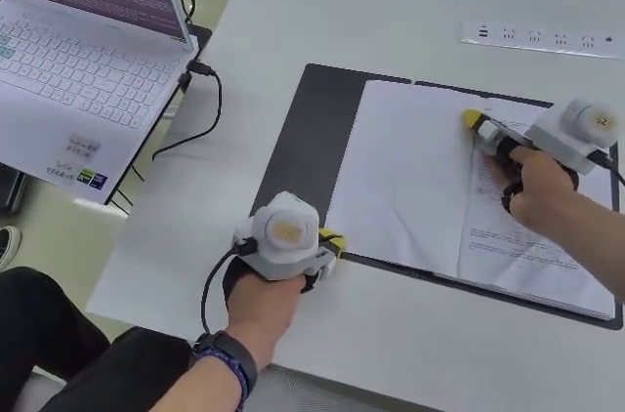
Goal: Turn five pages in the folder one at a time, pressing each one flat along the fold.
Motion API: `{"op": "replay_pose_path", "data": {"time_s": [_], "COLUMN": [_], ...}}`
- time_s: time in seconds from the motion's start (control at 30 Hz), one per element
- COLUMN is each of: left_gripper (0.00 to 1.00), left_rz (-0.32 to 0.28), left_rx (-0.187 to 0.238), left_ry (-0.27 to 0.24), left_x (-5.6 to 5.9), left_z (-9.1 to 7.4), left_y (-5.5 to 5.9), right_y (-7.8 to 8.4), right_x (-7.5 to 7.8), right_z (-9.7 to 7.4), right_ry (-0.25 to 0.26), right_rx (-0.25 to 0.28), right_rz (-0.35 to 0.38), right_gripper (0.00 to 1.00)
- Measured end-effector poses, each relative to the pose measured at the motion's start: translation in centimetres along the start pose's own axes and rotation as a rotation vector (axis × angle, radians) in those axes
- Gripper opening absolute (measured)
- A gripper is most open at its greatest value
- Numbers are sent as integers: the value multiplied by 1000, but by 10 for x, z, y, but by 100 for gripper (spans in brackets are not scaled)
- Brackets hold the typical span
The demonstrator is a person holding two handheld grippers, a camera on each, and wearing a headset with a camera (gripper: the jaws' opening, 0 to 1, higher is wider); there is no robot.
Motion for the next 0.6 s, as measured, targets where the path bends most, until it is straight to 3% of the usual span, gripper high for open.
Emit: {"op": "replay_pose_path", "data": {"time_s": [0.6], "left_gripper": [0], "left_rz": [-7], "left_rx": [15], "left_ry": [13], "left_x": [-1], "left_z": [1], "left_y": [2], "right_y": [32], "right_x": [0], "right_z": [-29], "right_ry": [-4], "right_rx": [-14], "right_rz": [17], "right_gripper": [0]}}
Point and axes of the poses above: the centre of the closed fingertips' face, and the gripper's own axes: z roughly forward along the fingers, x roughly to its right, y roughly out of its underside, the point moved 6 cm from there along -z, roughly backward along the fingers, and after that the axes turned 7 degrees about -x, right-handed, at the moved point
